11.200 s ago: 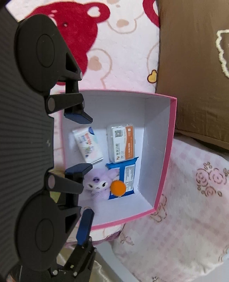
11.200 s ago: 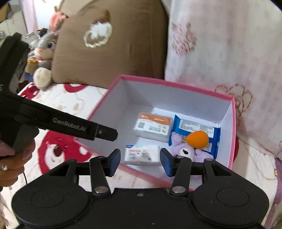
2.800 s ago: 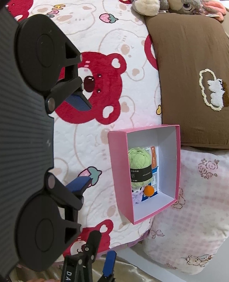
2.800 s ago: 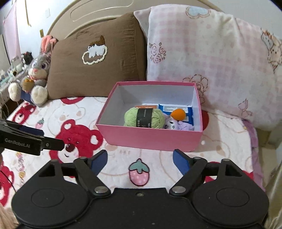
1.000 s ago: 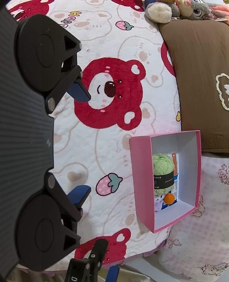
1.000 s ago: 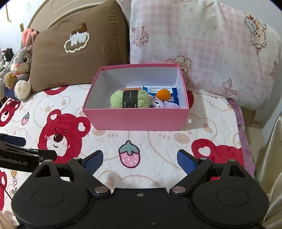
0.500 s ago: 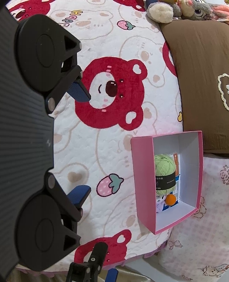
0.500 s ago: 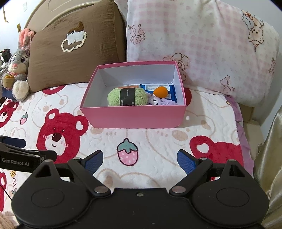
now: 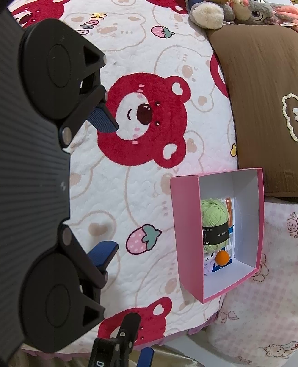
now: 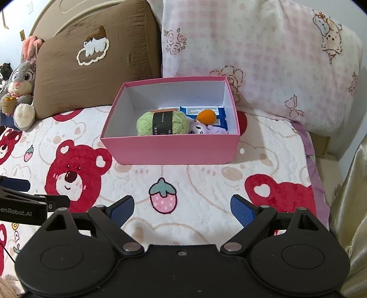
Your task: Organize objects
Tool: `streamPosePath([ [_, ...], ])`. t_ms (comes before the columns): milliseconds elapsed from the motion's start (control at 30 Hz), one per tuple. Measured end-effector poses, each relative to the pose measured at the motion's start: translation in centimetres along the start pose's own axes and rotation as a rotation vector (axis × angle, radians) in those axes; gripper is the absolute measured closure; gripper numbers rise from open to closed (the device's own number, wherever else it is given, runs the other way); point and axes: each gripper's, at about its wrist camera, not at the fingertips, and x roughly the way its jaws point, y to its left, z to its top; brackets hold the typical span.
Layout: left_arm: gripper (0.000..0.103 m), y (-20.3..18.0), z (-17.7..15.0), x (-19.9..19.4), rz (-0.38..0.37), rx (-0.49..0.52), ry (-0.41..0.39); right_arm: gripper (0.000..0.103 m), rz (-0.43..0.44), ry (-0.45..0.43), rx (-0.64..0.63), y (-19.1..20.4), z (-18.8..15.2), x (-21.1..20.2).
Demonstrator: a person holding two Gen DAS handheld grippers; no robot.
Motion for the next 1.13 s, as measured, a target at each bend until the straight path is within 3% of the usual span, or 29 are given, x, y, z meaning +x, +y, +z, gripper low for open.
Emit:
streamPosePath([
  [1133,0.001,-0.3,0.1,-0.33,-0.008,0.028,-0.002,0.01,-0.013,0.005,-0.001,0.1,-0.34,-0.03],
])
